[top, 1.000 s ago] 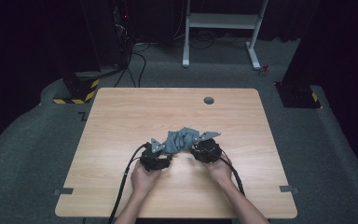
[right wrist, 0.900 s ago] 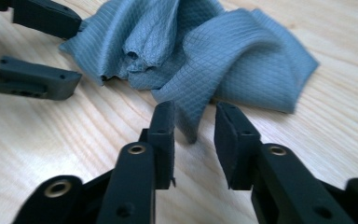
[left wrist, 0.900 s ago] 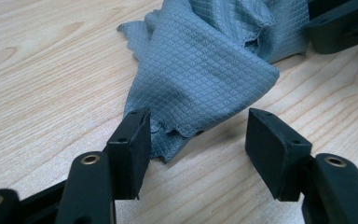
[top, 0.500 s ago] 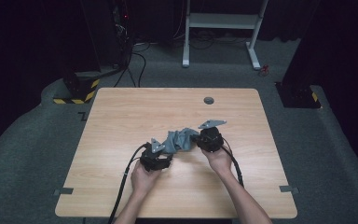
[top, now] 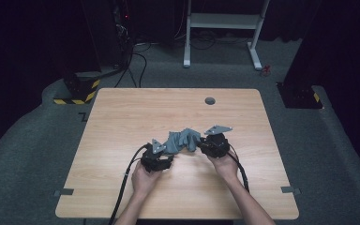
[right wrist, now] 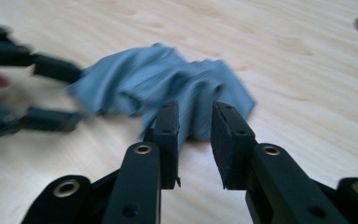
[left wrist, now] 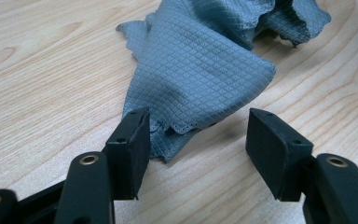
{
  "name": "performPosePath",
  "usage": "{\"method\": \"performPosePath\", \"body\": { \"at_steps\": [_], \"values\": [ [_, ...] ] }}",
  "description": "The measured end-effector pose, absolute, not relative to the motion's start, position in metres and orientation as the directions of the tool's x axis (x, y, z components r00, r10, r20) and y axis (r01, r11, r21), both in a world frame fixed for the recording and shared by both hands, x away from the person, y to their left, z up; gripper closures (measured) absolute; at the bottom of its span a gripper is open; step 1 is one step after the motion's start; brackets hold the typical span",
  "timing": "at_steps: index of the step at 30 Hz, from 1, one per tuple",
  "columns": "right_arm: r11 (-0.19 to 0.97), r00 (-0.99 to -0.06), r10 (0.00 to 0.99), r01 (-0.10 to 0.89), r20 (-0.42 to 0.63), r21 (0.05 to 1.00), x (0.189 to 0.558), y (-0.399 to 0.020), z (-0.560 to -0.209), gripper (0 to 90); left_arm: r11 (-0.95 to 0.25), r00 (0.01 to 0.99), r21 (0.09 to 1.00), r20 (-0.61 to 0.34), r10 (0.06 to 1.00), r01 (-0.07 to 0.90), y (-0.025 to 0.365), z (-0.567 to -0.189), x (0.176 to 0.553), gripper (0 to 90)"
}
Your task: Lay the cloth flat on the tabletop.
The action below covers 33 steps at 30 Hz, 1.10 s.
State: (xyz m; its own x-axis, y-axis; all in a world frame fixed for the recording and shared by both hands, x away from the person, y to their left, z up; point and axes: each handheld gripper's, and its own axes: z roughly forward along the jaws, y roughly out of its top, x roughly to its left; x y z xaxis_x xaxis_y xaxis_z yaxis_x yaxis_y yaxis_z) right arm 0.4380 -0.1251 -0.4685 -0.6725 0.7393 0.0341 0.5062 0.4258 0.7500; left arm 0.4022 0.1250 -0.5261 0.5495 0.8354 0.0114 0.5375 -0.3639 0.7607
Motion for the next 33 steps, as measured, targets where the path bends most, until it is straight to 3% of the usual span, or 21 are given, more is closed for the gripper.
{"method": "performPosePath", "body": {
  "at_steps": [5, 9, 17, 23, 27, 33],
  "values": [
    [0.446, -0.682, 0.729, 0.536, 0.057, 0.717, 0.445, -0.111, -0.488, 67.8, -0.364, 0.55, 0.76, 0.01, 0.835, 0.538, 0.125, -0.526, 0.402, 40.5],
    [0.436, -0.68, 0.725, 0.575, 0.108, 0.692, 0.455, -0.105, -0.501, 88.8, -0.371, 0.555, 0.759, 0.016, 0.832, 0.535, 0.125, -0.526, 0.402, 40.1],
    [0.514, -0.704, 0.709, 0.497, -0.02, 0.699, 0.422, -0.135, -0.471, 89.2, -0.371, 0.585, 0.789, 0.017, 0.811, 0.49, 0.126, -0.525, 0.397, 42.5],
    [0.534, -0.691, 0.723, 0.547, -0.012, 0.644, 0.409, -0.149, -0.465, 88.1, -0.344, 0.613, 0.829, 0.002, 0.79, 0.44, 0.129, -0.523, 0.391, 53.1],
    [0.574, -0.716, 0.698, 0.558, -0.001, 0.599, 0.419, -0.128, -0.481, 72.2, -0.353, 0.611, 0.819, 0.003, 0.791, 0.453, 0.128, -0.524, 0.39, 61.9],
    [0.492, -0.717, 0.694, 0.53, 0.056, 0.69, 0.419, -0.132, -0.478, 70.4, -0.361, 0.616, 0.816, 0.008, 0.788, 0.451, 0.127, -0.524, 0.39, 73.3]
  ]
}}
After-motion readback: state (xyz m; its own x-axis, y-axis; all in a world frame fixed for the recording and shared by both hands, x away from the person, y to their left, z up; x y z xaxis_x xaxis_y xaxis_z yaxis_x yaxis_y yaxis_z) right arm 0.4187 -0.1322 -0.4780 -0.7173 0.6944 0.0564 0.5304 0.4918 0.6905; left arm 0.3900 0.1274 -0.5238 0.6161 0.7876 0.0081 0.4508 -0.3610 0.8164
